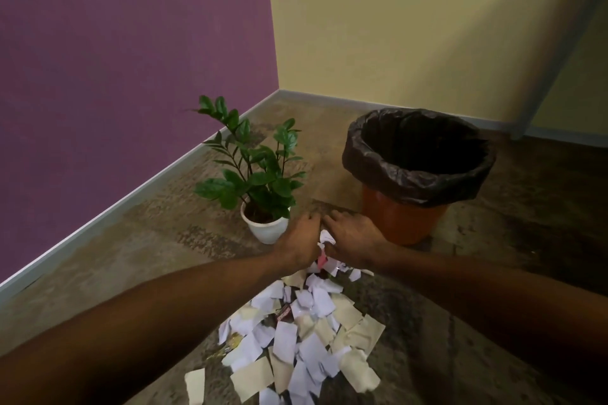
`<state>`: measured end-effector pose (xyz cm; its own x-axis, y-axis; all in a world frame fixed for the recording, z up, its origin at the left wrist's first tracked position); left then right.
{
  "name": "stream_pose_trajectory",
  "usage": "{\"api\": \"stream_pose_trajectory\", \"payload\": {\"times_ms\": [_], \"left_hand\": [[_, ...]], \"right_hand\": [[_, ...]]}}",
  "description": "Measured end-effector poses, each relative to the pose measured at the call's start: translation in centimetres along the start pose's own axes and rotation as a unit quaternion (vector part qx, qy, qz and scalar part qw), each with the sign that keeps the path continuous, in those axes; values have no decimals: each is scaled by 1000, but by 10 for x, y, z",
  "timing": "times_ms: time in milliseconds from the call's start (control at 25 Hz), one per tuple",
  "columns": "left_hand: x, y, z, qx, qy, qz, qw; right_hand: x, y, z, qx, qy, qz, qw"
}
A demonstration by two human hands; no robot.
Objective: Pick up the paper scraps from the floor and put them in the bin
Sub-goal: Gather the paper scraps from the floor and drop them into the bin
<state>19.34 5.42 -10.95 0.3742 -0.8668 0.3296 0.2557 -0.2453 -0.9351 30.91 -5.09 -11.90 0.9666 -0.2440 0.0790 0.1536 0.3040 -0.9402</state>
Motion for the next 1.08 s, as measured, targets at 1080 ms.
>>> {"api": "stream_pose_trajectory", "payload": {"times_ms": [1080], "left_hand": [[-67,99,69,-258,-45,99,960]], "right_hand": [[15,124,34,-358,193,151,901]]}}
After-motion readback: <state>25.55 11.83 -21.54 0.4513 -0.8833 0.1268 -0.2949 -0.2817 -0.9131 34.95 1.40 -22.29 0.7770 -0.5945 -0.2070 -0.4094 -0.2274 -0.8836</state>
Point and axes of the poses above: each hand's wrist, its own z-axis towards the middle knuckle, its own y-axis out of the palm, x = y × z, the point moved 1 cm from there along z, towards the middle knuckle, and after that the axes turned 10 degrees about x, right-handed, at the moved point
